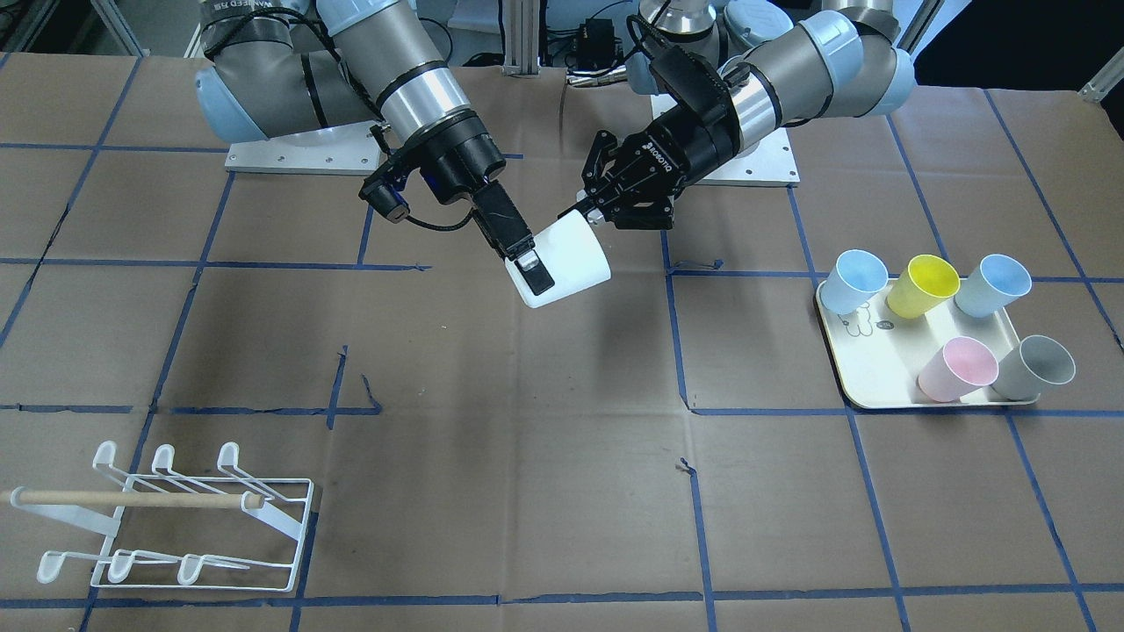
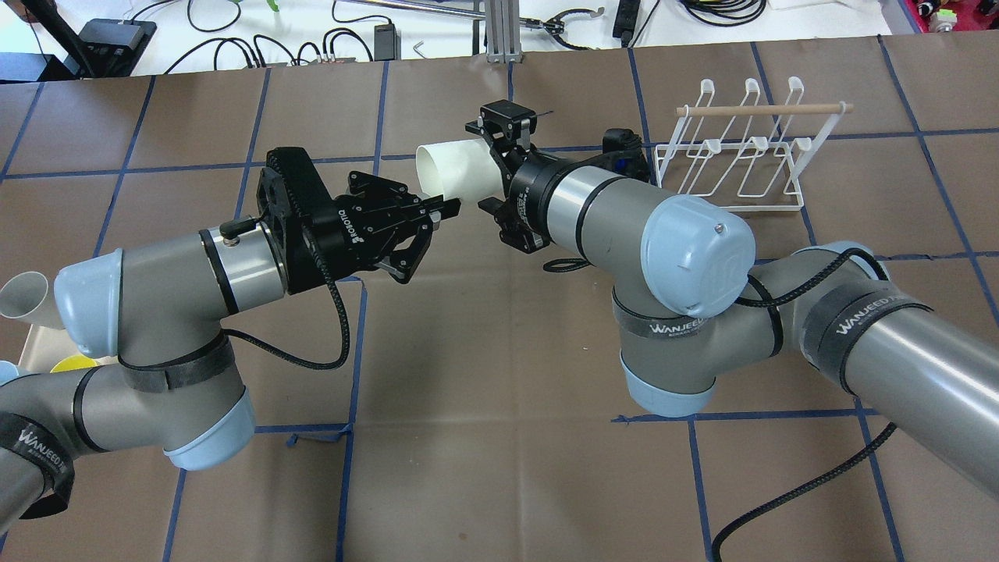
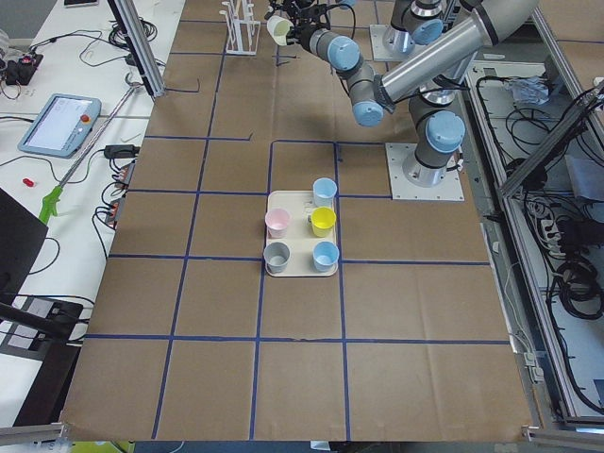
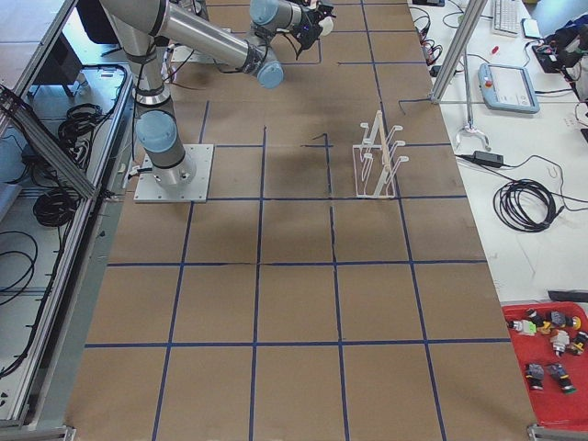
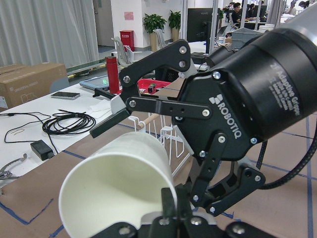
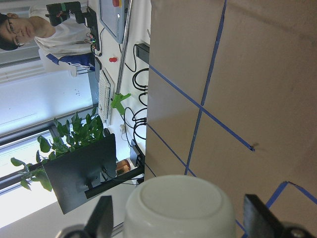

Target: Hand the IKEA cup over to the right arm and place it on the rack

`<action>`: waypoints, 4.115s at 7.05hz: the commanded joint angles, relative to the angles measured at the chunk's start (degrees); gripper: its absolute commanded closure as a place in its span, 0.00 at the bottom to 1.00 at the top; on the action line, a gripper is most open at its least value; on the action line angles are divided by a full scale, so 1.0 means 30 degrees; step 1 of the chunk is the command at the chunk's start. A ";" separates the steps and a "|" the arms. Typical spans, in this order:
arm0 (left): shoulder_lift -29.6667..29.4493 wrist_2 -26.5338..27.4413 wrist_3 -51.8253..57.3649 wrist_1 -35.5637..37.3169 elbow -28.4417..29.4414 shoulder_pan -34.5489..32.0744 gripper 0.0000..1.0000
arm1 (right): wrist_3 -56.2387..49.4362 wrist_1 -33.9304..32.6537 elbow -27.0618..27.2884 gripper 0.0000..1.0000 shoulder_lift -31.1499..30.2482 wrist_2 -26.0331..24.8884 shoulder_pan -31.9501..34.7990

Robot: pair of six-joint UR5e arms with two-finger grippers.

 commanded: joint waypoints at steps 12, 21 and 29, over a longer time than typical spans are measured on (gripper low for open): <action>0.0274 0.0124 -0.1103 -0.0234 0.0210 0.0349 0.01 | -0.0264 -0.0025 -0.0217 0.64 -0.0027 0.0151 -0.0028; 0.0128 0.7991 -0.1279 -0.5730 0.3690 0.4923 0.01 | -1.2215 -0.0142 -0.0510 0.91 -0.0086 0.0268 -0.5145; 0.0010 2.0807 -1.1292 -2.7824 1.3468 -0.1961 0.01 | -2.9720 -0.5343 -0.6219 0.93 0.5910 -0.3130 -0.7996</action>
